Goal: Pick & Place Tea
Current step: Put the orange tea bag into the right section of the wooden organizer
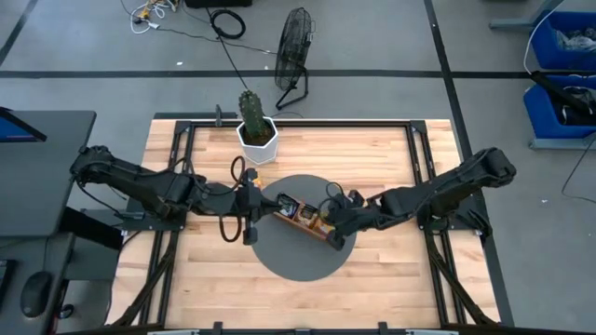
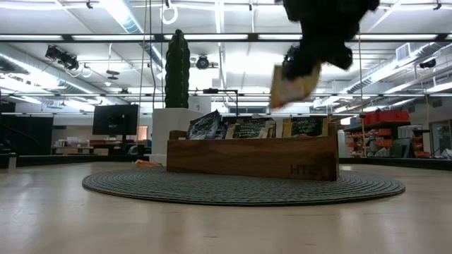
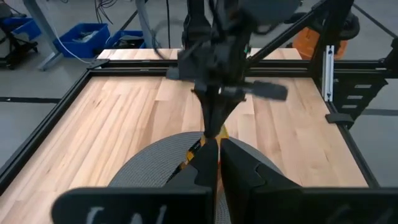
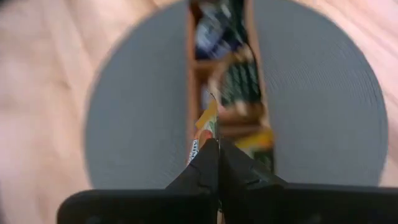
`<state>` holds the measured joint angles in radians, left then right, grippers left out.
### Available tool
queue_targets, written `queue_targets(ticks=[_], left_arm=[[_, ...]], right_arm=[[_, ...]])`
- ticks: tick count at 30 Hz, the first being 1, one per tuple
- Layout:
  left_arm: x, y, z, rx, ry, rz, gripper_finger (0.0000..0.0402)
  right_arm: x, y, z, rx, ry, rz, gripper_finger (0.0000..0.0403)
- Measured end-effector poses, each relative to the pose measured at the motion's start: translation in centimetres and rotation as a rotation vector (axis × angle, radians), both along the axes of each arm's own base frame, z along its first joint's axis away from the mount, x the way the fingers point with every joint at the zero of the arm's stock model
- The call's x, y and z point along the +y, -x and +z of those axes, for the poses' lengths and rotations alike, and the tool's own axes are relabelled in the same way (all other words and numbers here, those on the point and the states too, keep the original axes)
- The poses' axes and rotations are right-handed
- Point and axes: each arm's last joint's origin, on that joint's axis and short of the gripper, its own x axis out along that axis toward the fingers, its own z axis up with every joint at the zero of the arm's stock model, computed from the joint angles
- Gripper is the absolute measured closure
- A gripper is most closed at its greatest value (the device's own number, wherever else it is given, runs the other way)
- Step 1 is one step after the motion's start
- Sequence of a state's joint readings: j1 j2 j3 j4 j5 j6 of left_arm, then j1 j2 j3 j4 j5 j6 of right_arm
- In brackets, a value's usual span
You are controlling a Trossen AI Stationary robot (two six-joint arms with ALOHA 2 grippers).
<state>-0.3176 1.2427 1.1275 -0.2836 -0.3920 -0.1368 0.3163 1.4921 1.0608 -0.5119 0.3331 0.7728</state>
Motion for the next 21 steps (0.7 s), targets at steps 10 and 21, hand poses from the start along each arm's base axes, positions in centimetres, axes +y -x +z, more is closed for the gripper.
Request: queue_targets(ticks=[10,21], left_arm=[[0.0,0.0,0.0,-0.002,0.0,0.004,0.0383],[0.0,0.0,0.0,-0.004,0.002,0.016,0.0383]], right_arm=[[-0.7,1.2,-4.0,0.035,-0.002,-0.038,0.0403],[-1.0,1.5,-5.3,0.003,0.011,-0.032,0.0403]])
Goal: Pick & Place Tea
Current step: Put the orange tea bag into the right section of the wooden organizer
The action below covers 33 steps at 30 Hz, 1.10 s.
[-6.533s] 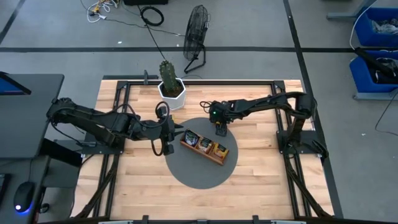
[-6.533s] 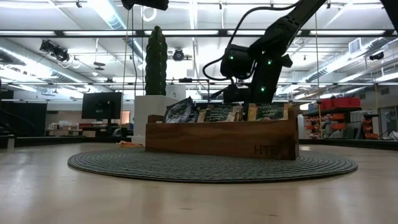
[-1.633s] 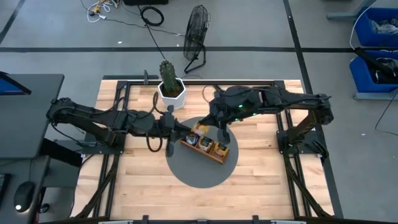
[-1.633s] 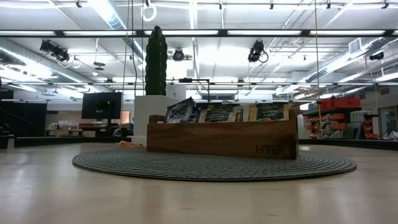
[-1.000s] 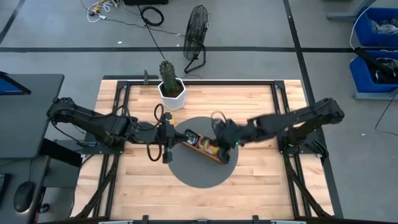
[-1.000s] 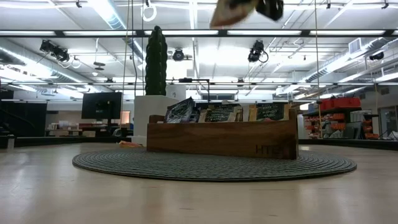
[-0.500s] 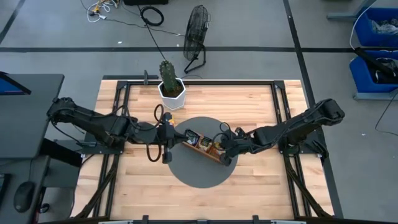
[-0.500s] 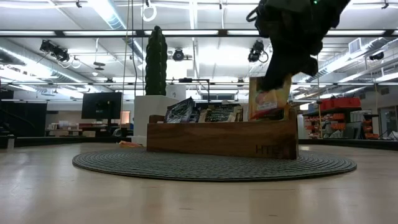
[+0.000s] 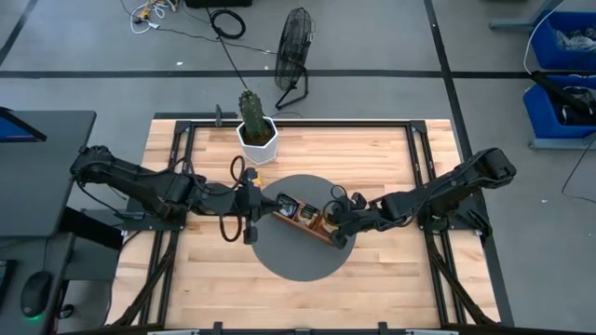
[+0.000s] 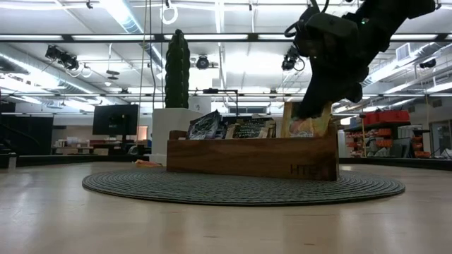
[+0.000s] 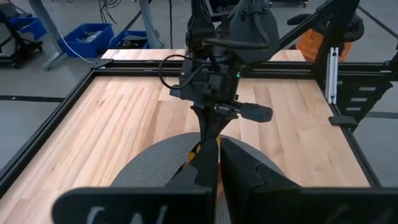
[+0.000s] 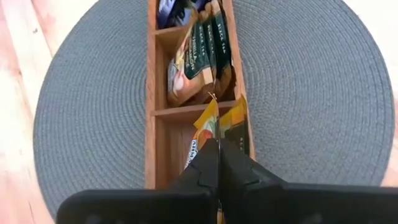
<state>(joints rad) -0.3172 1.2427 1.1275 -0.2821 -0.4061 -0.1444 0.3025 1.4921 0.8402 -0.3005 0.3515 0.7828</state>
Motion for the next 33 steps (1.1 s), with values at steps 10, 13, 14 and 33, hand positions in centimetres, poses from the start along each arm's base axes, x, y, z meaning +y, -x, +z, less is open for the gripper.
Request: queue_targets(ticks=[10,13,14,33], left_arm=[[0.4,-0.1,0.0,0.003,-0.024,0.005,0.0383],[0.4,-0.1,0.0,0.003,-0.025,0.005,0.0383],[0.3,-0.1,0.0,0.003,-0.025,0.004,0.0383],[4.3,3.9,0.1,0.132,0.21,0.347,0.0373]], right_arm=[[0.0,0.0,-0.1,0.019,0.004,0.036,0.0344],[0.0,0.1,-0.1,0.032,-0.008,0.05,0.0311],[0.0,0.1,-0.1,0.032,-0.009,0.052,0.0299],[0.8,-0.3,10.2,-0.308,-0.008,0.054,0.0213]])
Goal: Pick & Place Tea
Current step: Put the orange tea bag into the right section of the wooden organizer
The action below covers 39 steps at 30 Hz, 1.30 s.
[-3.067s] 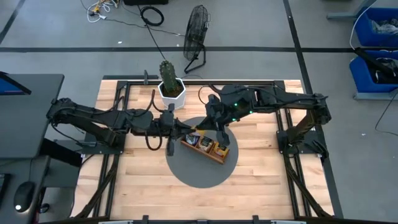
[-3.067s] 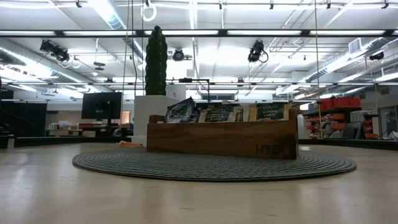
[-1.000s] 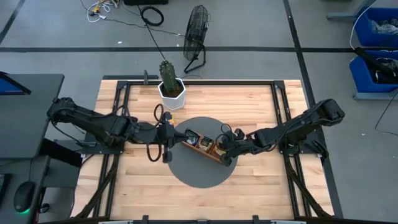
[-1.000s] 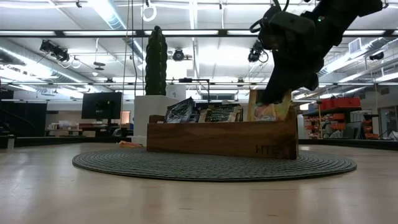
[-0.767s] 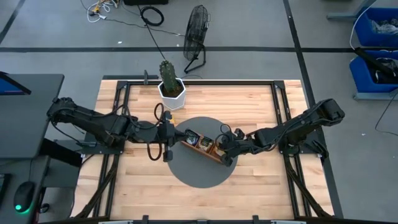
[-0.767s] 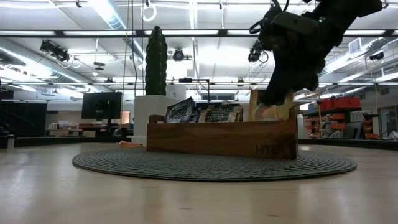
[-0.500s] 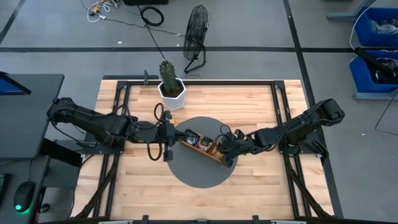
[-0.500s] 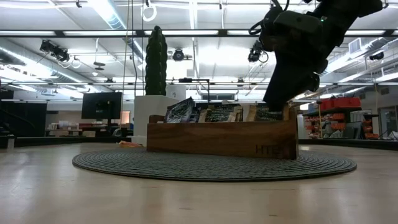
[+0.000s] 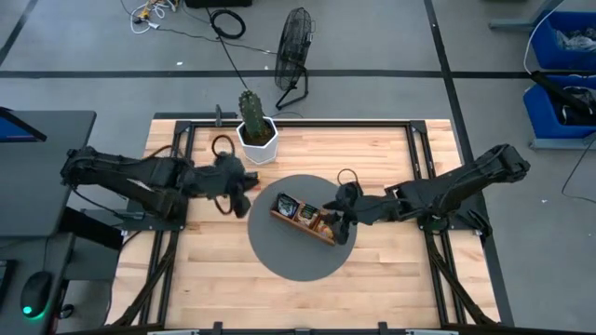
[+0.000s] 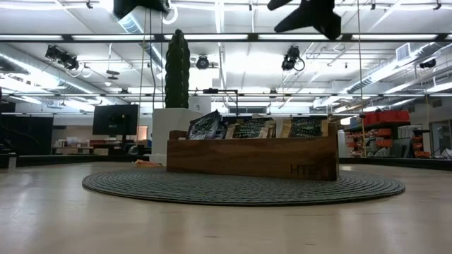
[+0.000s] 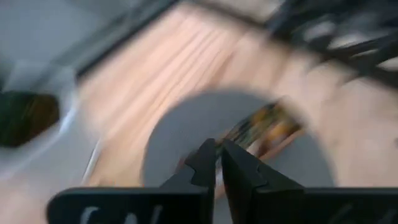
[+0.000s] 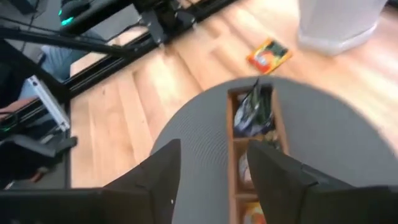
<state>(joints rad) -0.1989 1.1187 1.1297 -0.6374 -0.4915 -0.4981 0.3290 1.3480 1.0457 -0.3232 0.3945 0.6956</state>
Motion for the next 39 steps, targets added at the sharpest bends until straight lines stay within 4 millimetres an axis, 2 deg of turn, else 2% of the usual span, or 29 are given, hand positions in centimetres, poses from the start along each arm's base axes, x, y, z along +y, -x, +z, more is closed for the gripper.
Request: queue_targets(ticks=[4,8,13,19,26,32,39], left_arm=[[1.5,2.1,-2.6,0.245,0.174,0.263,0.0336],[2.5,3.1,-5.9,0.364,0.26,0.491,0.0284],[3.7,2.9,-10.2,0.317,0.336,0.616,0.0218],[5.6,2.5,-14.2,0.135,0.479,0.745,0.0167],[7.8,3.5,-17.5,0.112,0.497,0.86,0.0155],[8.3,2.6,-18.7,0.013,0.561,0.823,0.0158],[8.4,1.8,-21.3,0.143,0.575,0.832,0.0158]], right_arm=[[0.0,0.1,0.4,-0.016,0.044,-0.026,0.022],[0.0,0.2,0.4,-0.014,0.05,-0.032,0.0225],[-0.1,0.1,0.5,-0.024,0.082,-0.05,0.0227],[-0.1,0.1,0.5,-0.029,0.082,-0.049,0.0227],[0.0,-0.1,0.8,-0.063,0.082,-0.043,0.0227],[-0.1,-0.2,1.0,-0.082,0.104,-0.057,0.0227],[0.0,-0.3,1.1,-0.097,0.099,-0.058,0.0227]])
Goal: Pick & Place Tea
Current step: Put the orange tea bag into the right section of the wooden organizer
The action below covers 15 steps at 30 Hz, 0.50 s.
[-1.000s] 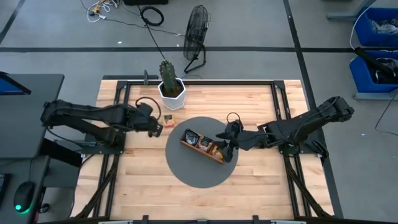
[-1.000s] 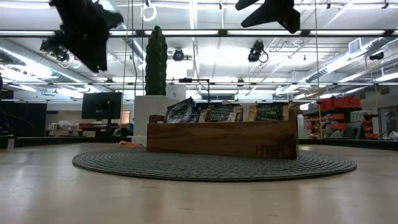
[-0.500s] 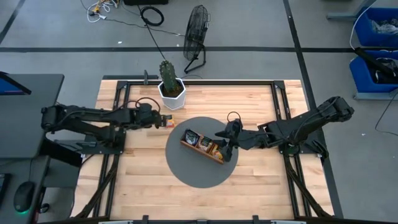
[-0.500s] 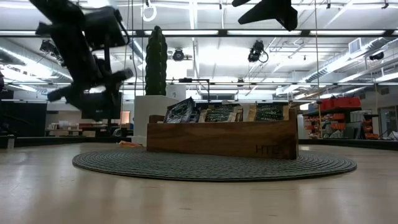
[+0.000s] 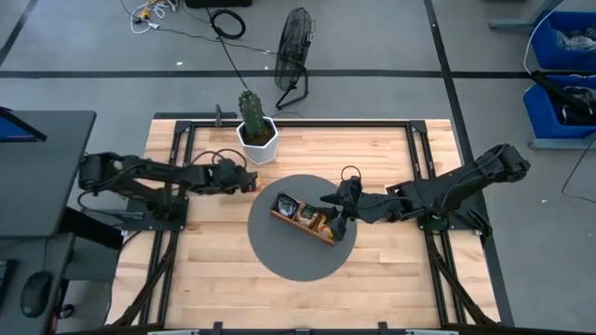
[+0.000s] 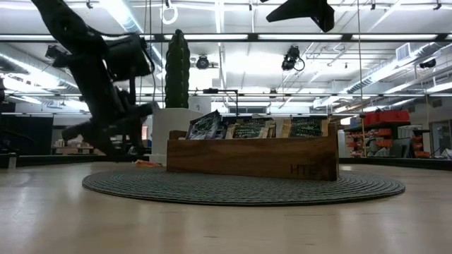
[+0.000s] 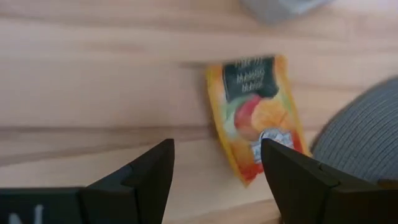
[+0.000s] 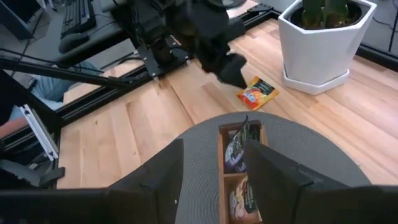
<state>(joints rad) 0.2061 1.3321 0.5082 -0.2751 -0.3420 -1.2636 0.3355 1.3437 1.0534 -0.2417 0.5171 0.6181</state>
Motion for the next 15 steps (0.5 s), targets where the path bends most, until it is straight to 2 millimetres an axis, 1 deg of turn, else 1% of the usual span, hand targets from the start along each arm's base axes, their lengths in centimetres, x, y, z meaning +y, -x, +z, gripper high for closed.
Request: queue_targets(ticks=[5,11,13,15], left_arm=[[-0.1,-1.2,-1.4,-0.006,0.015,-0.019,0.0158],[-0.1,-1.4,-1.8,0.009,0.003,-0.029,0.0161],[-0.1,-1.4,-1.8,0.017,-0.003,-0.034,0.0169],[-0.2,-1.3,-1.9,0.026,-0.001,-0.035,0.0187]], right_arm=[[0.0,0.0,0.1,-0.007,-0.002,0.0,0.0227],[0.0,-0.1,0.2,-0.02,-0.009,-0.001,0.0227],[0.0,-0.1,0.2,-0.02,-0.01,-0.001,0.0227],[0.0,-0.1,0.2,-0.02,-0.011,-0.002,0.0227]])
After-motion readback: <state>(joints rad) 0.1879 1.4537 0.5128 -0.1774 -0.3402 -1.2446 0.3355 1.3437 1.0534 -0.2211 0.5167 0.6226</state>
